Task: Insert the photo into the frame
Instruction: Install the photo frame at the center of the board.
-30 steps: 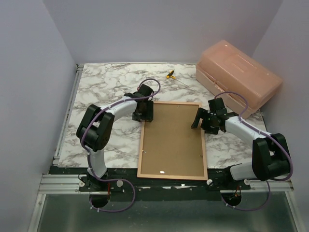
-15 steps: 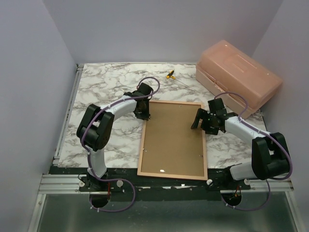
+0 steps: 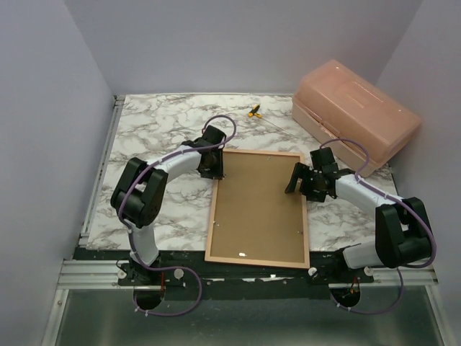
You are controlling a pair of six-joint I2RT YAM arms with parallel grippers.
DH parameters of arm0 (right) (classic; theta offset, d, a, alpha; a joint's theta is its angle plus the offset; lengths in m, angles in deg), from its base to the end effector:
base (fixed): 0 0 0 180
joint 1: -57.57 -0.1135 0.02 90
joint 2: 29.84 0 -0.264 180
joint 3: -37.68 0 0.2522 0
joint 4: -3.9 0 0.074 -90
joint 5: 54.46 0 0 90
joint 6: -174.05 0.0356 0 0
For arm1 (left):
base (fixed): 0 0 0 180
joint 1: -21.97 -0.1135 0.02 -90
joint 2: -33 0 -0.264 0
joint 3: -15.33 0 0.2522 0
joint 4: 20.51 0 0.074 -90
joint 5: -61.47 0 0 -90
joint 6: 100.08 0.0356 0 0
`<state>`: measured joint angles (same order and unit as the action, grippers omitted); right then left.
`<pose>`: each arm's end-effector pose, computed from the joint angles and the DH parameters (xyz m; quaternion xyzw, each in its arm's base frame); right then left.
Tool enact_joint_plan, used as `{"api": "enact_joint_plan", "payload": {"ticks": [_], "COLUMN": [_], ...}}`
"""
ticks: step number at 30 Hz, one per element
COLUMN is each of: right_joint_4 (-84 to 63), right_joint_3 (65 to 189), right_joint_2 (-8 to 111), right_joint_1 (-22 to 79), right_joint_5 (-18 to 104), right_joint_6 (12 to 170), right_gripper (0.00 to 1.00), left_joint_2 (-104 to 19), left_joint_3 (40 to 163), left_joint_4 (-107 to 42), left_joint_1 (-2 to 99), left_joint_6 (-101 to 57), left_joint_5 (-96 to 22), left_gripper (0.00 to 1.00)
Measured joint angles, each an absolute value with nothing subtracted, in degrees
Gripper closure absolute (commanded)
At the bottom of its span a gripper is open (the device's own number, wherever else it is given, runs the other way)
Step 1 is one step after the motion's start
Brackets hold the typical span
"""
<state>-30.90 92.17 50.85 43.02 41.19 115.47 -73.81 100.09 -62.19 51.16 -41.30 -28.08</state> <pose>0.2475 0.0679 0.1670 0.1296 0.9583 0.1416 0.2116 0.3307 -0.1844 0.1733 -0.0181 0.9737 -0.1110 0.1983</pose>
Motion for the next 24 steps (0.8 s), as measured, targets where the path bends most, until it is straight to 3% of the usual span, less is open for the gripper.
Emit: {"api": "enact_joint_plan", "payload": {"ticks": [4, 18, 24], "right_joint_4": [-30.85, -30.57, -30.59], "right_joint_3": [92.15, 92.13, 92.13], "right_joint_2": [50.85, 50.94, 50.85], "right_joint_1": [43.02, 43.04, 43.09], "right_joint_5": [41.3, 42.98, 43.66], "right_joint_6": [115.44, 114.37, 113.61], "right_gripper": [0.11, 0.11, 0.11], "left_joint_2": [-71.64, -61.96, -57.74], "left_joint_3": [96.75, 82.32, 76.22], "left_joint_4": [-59.94, -52.14, -46.17], "left_joint_1": [50.66, 51.91, 52.98], "left_joint_6": [-42.17, -46.15, -48.12], "left_joint_5": [-28.43, -36.17, -34.59], "left_gripper": [0.55, 0.63, 0.61]}}
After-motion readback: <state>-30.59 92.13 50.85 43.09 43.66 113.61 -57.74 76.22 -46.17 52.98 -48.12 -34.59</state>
